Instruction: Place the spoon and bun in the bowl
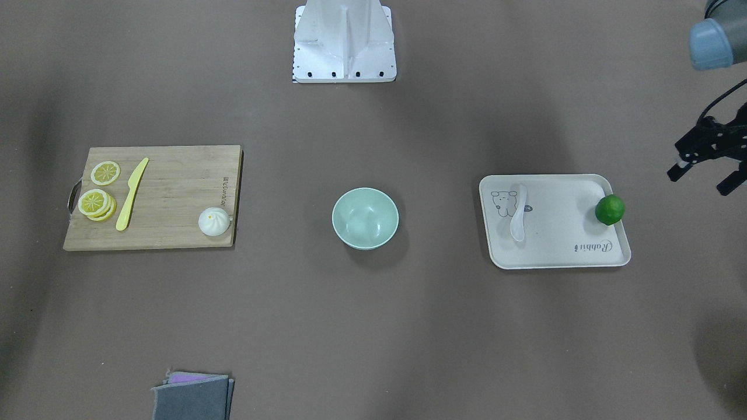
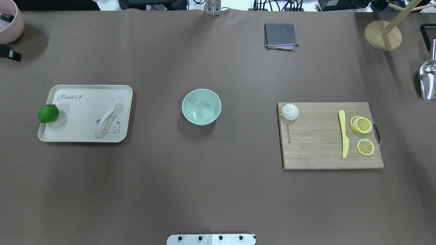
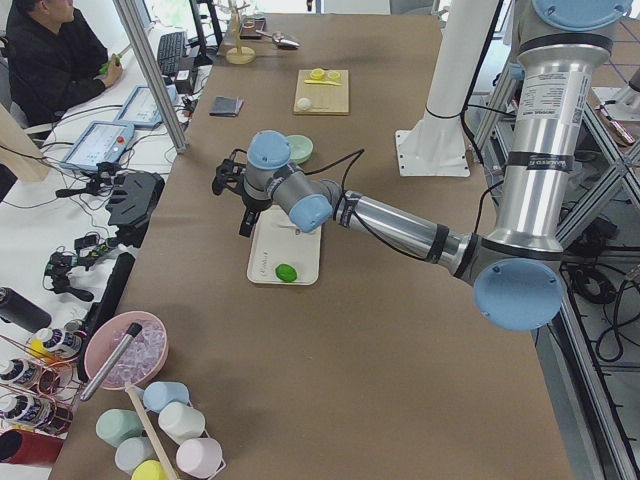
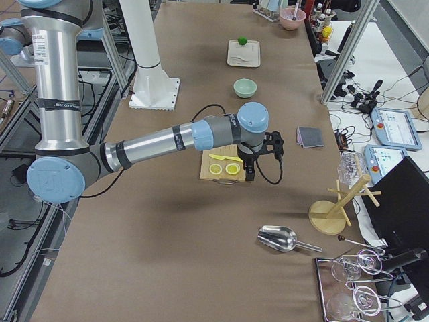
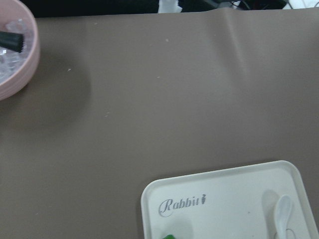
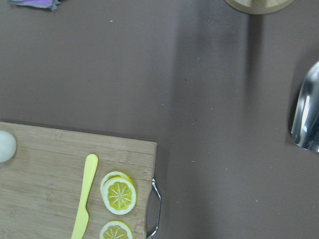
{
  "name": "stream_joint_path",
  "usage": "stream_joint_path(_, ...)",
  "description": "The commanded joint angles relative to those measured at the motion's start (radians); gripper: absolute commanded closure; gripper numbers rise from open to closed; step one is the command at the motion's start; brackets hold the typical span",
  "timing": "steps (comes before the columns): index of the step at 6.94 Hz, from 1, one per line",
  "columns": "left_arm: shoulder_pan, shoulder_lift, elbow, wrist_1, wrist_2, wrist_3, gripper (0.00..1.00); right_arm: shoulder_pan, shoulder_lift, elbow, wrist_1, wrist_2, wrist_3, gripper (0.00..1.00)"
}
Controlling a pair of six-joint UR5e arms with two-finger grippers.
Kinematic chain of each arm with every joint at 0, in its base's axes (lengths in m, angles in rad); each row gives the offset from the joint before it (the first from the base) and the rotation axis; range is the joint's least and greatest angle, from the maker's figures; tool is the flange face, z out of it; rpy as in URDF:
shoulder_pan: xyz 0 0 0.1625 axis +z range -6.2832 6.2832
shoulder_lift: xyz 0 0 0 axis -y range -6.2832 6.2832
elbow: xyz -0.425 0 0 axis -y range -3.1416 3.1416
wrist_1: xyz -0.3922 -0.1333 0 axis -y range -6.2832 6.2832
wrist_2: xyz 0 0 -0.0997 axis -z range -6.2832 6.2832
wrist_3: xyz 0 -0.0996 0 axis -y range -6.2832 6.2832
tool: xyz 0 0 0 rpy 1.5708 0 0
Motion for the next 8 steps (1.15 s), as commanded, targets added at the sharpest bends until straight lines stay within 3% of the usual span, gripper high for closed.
stream_joint_path(1, 0.156, -0.024, 0.01, -0.126, 0.064, -0.106, 0.02, -0.054, 0.003, -0.037, 0.135, 0.01, 0.003, 0.0)
stream_joint_path(3, 0.354, -0.022, 0.026, -0.129, 0.299, -0.114, 0.03, -0.106, 0.026, -0.097, 0.23, -0.008, 0.076, 0.0)
stream_joint_path(4, 0.38, -0.024, 0.048, -0.13, 0.31, -0.114, 0.03, -0.164, 0.047, -0.095, 0.252, -0.08, 0.196, 0.0)
stream_joint_path(6, 0.426, -0.031, 0.088, -0.138, 0.309, -0.108, 0.03, -0.252, 0.054, -0.097, 0.356, -0.105, 0.371, 0.0)
stream_joint_path(8, 0.469, -0.057, 0.125, -0.143, 0.342, -0.111, 0.03, -0.318, 0.06, -0.098, 0.376, -0.158, 0.405, 0.0)
